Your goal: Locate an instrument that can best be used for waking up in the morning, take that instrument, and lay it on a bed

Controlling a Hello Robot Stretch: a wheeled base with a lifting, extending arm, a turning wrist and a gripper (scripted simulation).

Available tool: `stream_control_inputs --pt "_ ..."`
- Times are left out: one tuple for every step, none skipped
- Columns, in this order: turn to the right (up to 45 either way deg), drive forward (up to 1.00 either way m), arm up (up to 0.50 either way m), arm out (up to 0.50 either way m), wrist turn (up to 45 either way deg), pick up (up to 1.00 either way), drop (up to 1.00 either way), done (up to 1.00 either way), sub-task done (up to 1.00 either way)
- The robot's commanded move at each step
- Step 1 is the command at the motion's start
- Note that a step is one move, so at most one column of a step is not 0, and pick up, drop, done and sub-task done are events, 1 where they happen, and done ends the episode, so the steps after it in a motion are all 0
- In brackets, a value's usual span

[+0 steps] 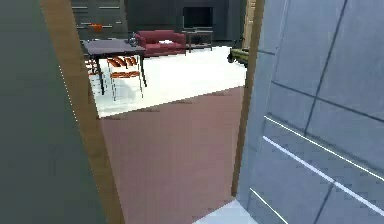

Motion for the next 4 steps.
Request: stream_control_inputs --pt "6.0 0.0 0.0 0.0 0.0 0.0 0.0 0.0 0.0" --pt "0.0 0.95 0.0 0.0 0.0 0.0 0.0 0.0 0.0" --pt "-30.0 0.0 0.0 0.0 0.0 0.0 0.0 0.0 0.0" --pt "0.0 0.55 0.0 0.0 0.0 0.0 0.0 0.0 0.0"
